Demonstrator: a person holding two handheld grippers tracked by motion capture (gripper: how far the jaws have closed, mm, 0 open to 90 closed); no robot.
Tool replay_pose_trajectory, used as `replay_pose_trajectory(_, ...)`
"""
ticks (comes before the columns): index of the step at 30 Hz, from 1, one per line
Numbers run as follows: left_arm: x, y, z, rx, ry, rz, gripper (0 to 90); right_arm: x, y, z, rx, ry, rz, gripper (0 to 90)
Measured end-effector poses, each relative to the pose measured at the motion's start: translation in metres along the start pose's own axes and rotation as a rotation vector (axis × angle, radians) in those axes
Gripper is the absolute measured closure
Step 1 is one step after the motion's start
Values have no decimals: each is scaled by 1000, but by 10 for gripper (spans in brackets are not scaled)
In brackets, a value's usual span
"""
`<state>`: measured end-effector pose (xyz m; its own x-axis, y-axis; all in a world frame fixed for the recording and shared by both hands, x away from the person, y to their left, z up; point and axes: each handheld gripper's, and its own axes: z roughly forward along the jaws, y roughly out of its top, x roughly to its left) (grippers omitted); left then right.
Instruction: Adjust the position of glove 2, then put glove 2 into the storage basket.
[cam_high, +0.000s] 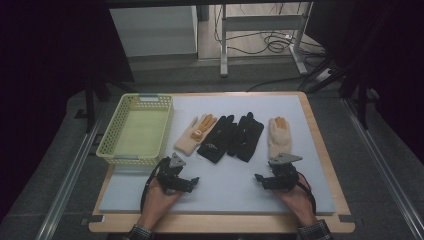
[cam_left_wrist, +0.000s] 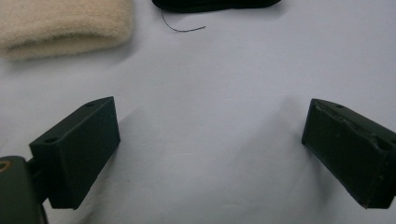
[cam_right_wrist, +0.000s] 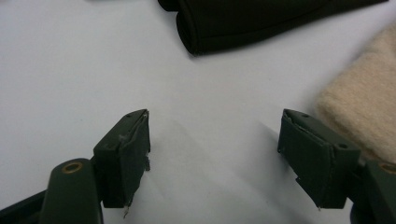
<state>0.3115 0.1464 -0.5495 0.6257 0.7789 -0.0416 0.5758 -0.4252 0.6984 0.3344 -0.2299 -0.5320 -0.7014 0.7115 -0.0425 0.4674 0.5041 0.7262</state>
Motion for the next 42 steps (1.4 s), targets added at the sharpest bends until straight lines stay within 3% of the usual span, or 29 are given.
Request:
replay_pose_trajectory(21,0,0,0,-1,0,0,42,-2,10,-2,-2,-10,22,241)
replay_pose_trajectory(33,0,0,0,-1,1,0,43,-11,46,6,-2,-35,7,243)
replay_pose_trajectory(42,0,0,0,-1,1,0,43,-31,80,21,-6,-75,13,308)
